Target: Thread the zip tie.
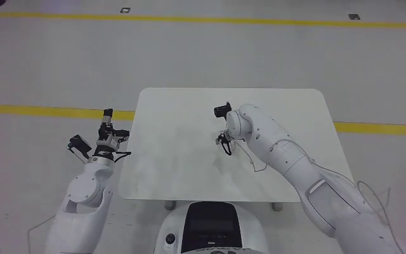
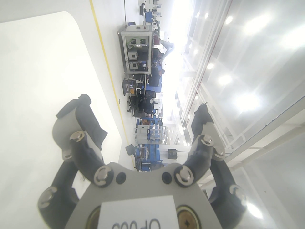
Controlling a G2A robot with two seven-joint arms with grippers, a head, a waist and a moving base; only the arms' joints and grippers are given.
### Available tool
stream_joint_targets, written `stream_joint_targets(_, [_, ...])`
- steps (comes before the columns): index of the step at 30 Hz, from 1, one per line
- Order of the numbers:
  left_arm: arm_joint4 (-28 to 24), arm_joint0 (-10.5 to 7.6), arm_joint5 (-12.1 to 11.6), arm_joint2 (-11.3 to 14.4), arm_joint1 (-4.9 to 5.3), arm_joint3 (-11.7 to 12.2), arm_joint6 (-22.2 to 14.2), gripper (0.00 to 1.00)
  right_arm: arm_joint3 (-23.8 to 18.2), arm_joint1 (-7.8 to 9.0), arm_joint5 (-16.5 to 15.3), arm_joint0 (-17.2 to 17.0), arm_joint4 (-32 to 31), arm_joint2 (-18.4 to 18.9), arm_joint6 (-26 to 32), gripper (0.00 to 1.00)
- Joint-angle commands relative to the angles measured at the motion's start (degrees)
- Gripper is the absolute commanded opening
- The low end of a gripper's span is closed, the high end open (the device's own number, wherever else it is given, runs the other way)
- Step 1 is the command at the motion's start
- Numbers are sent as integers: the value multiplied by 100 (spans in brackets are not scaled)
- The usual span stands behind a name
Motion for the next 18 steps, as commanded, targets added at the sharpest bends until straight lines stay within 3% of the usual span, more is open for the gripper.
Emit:
stream_joint_targets(1, [0,0,0,0,0,0,0,100,-1,2,0,-1,2,1,-4,100])
stream_joint_targets(5, [0,0,0,0,0,0,0,100,-1,2,0,-1,2,1,-4,100])
stream_joint_targets(10, [0,0,0,0,0,0,0,100,7,-9,-243,-96,-120,-34,-182,100])
stream_joint_targets(18, [0,0,0,0,0,0,0,100,11,-10,-248,-95,-132,-34,-186,100])
